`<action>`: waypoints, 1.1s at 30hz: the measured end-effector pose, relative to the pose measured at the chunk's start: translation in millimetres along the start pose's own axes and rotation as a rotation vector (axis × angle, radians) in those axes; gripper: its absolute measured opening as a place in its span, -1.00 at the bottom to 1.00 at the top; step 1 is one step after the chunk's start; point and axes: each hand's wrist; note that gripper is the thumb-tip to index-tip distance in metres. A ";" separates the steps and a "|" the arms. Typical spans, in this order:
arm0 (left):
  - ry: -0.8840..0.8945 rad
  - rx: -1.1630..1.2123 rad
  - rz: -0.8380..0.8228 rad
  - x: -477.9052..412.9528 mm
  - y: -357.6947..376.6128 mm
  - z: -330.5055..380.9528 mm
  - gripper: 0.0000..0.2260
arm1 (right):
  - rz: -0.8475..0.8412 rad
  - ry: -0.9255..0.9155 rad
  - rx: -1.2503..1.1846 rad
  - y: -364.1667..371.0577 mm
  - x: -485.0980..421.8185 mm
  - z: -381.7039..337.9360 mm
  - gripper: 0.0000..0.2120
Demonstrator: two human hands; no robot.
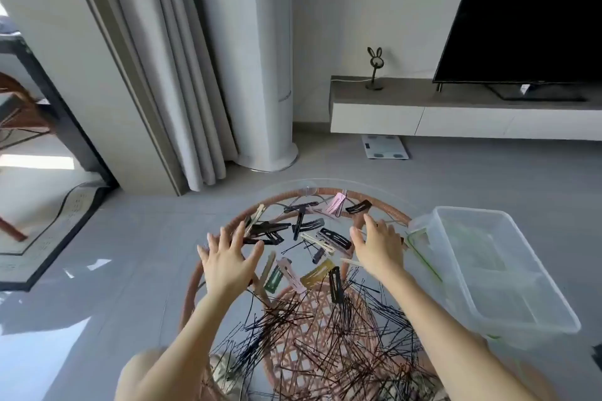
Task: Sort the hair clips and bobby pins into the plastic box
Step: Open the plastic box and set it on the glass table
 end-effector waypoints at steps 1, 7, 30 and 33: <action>-0.004 -0.007 0.006 2.6 1.2 5.4 -0.31 | 0.023 0.003 0.018 5.5 3.5 -2.8 -0.47; 0.117 0.196 0.003 14.9 6.5 35.5 -0.18 | -0.055 -0.116 0.024 42.8 36.7 -41.7 -0.48; 0.348 0.200 -0.034 -82.5 -1.1 64.3 -0.35 | -0.045 -0.250 -0.218 36.9 -80.0 -33.4 -0.57; 0.393 0.336 -0.113 -71.2 -2.3 81.7 -0.46 | -0.120 -0.347 -0.363 44.7 -62.7 -44.6 -0.63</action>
Point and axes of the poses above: each hand's wrist, its own x-axis away from the middle knuckle, its own y-axis out of the palm, z = x × y, and after that the axes turned 15 degrees about -x, right-handed
